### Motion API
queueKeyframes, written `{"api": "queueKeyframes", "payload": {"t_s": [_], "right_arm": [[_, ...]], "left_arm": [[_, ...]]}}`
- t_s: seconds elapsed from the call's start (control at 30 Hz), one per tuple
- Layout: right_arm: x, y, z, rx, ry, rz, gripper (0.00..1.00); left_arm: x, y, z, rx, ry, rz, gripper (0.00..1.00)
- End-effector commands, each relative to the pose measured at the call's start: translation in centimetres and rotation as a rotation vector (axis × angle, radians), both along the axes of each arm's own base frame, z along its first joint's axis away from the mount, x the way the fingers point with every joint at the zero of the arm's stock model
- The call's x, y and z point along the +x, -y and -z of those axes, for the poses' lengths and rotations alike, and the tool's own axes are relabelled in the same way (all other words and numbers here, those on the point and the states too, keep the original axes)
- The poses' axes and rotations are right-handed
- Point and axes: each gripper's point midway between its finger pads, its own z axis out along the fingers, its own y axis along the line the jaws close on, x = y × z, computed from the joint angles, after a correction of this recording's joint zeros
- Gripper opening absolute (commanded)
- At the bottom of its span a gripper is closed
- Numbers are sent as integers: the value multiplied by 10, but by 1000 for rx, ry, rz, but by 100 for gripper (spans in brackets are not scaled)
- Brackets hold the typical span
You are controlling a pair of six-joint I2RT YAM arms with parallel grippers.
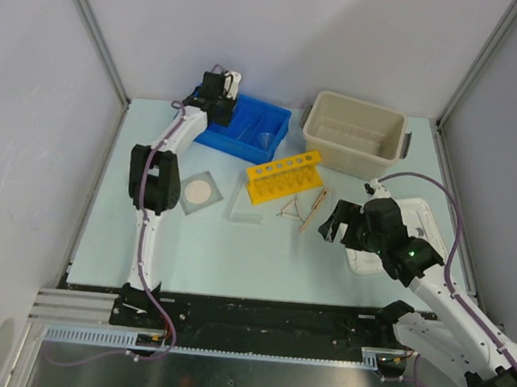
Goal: Organize the chemistry lab equipment
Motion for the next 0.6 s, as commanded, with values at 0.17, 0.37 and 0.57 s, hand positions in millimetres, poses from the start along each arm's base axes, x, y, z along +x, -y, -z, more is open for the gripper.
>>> {"api": "queueKeyframes", "payload": {"t_s": [0.17, 0.37, 0.57], "right_arm": [[12, 3, -17, 4, 42, 42, 95], [14, 2, -14, -1, 33, 38, 95], [16, 0, -13, -3, 34, 26, 95]], "left_arm": [[19, -19, -6, 111, 61, 24, 41], [17, -23, 12, 138, 31, 24, 42], [13, -25, 24, 148, 6, 16, 44]]}}
